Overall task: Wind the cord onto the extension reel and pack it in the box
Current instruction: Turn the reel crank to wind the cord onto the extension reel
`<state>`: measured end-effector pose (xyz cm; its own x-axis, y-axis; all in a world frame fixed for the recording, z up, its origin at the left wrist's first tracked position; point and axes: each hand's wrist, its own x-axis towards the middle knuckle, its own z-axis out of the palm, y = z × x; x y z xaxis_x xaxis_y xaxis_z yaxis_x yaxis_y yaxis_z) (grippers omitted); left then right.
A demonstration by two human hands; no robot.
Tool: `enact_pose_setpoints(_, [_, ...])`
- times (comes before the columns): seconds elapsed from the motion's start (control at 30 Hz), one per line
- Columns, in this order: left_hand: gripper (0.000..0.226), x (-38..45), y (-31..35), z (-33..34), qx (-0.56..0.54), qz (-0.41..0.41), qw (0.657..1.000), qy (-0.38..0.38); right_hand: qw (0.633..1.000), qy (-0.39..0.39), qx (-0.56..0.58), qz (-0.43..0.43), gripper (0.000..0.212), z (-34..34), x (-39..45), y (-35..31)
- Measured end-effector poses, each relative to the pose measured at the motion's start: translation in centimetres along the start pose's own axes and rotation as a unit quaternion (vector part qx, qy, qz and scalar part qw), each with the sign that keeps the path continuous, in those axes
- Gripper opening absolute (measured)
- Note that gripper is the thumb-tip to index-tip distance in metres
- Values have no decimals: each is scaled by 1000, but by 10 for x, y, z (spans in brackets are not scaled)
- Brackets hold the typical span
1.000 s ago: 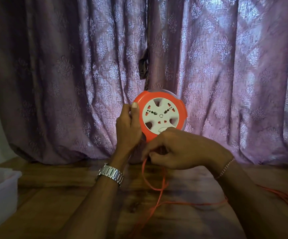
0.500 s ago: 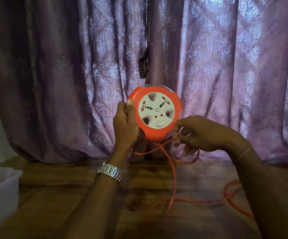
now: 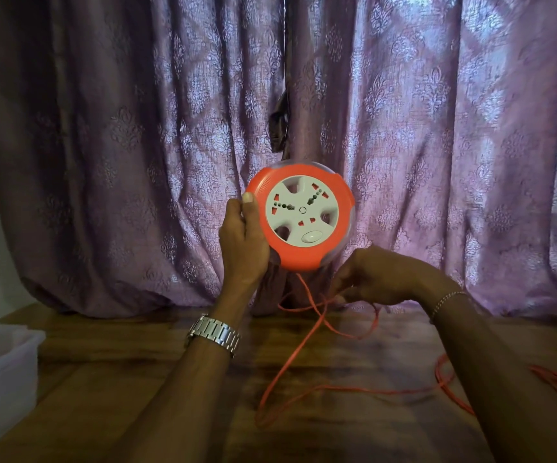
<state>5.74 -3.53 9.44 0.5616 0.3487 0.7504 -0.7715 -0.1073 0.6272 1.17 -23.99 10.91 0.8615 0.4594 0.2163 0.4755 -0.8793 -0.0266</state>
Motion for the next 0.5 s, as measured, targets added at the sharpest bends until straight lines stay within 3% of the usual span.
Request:
enact_pose_setpoints(0.13, [36,0,0,1,6,-3,1000,1,1000,-24,6,3,44,-1,0,-2])
enact_pose_setpoints(0.23, [37,0,1,1,1,-2,1000,1,993,-74,89,-13,54,1,-2,-7])
enact_pose_setpoints(0.37, [36,0,1,1,7,1,1000,7,984,-142,102,-35,23,6,-2,-15])
enact_pose_setpoints(0.5, [37,1,0,0,7,1,1000,12,989,-122,83,-19,11,4,-2,-14])
